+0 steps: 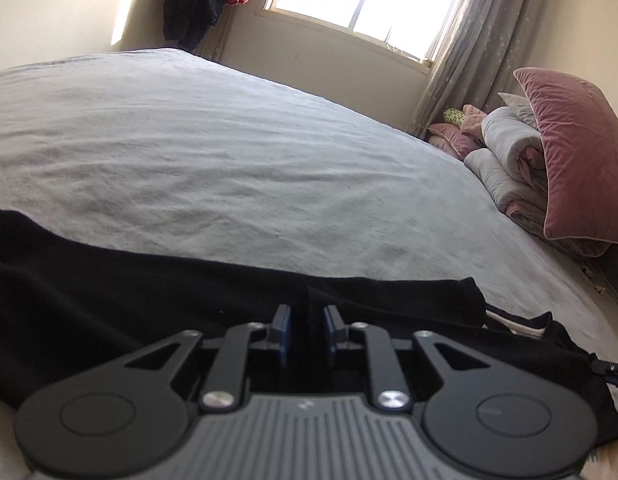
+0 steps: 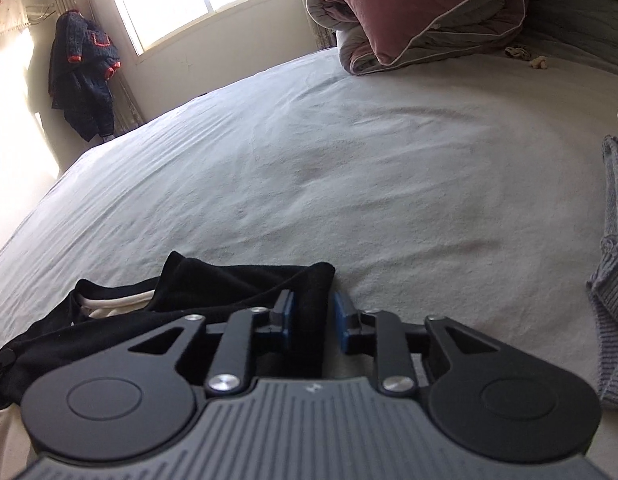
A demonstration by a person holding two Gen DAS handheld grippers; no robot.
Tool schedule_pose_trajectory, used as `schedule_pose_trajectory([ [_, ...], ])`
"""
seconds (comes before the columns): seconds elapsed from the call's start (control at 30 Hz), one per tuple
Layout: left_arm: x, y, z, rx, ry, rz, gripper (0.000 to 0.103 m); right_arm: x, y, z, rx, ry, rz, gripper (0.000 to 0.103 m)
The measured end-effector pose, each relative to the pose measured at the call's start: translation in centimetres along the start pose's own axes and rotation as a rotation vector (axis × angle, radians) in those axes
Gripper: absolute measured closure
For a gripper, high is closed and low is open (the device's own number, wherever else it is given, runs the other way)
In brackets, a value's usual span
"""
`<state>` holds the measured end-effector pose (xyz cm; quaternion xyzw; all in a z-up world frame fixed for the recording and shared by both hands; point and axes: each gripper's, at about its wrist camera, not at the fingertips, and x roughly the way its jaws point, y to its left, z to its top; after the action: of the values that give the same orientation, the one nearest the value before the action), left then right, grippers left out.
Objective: Fold clothes
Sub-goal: 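Open the right gripper to release the sleeve while the left gripper holds it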
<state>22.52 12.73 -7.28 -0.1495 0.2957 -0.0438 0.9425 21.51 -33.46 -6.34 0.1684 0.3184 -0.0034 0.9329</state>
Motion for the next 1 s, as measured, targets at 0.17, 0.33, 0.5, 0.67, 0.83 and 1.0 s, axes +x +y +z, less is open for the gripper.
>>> schedule_pose_trajectory([
  [0.17, -1.3, 0.0, 0.6, -0.052, 0.119, -0.029, 0.061, -2.5, 0.7, -0.8, -0.011, 0.068, 0.029, 0.058],
  [0.33, -2.8, -0.2, 0.3, -0.095, 0.196, -0.055, 0.061, -5.0, 1.3, -2.7, -0.006, 0.129, 0.049, 0.058],
  [0.5, -3.1, -0.8, -0.8, -0.008, 0.211, 0.066, 0.087, -5.1, 2.2, -4.4, -0.082, 0.182, -0.033, 0.084],
  [0.67, -5.2, -0.6, -0.4, -0.012, 0.176, 0.166, 0.069, -6.7, 3.6, -3.9, -0.11, 0.152, -0.067, 0.074],
  [0.83, -7.6, 1.3, 0.1, -0.079, 0.116, 0.348, 0.036, -9.3, 4.5, -3.6, -0.115, 0.104, -0.039, 0.056],
  [1.0, -8.2, 4.6, 0.1, -0.198, 0.05, 0.552, 0.03, -11.6, 4.5, -4.4, -0.058, 0.071, 0.012, 0.054],
])
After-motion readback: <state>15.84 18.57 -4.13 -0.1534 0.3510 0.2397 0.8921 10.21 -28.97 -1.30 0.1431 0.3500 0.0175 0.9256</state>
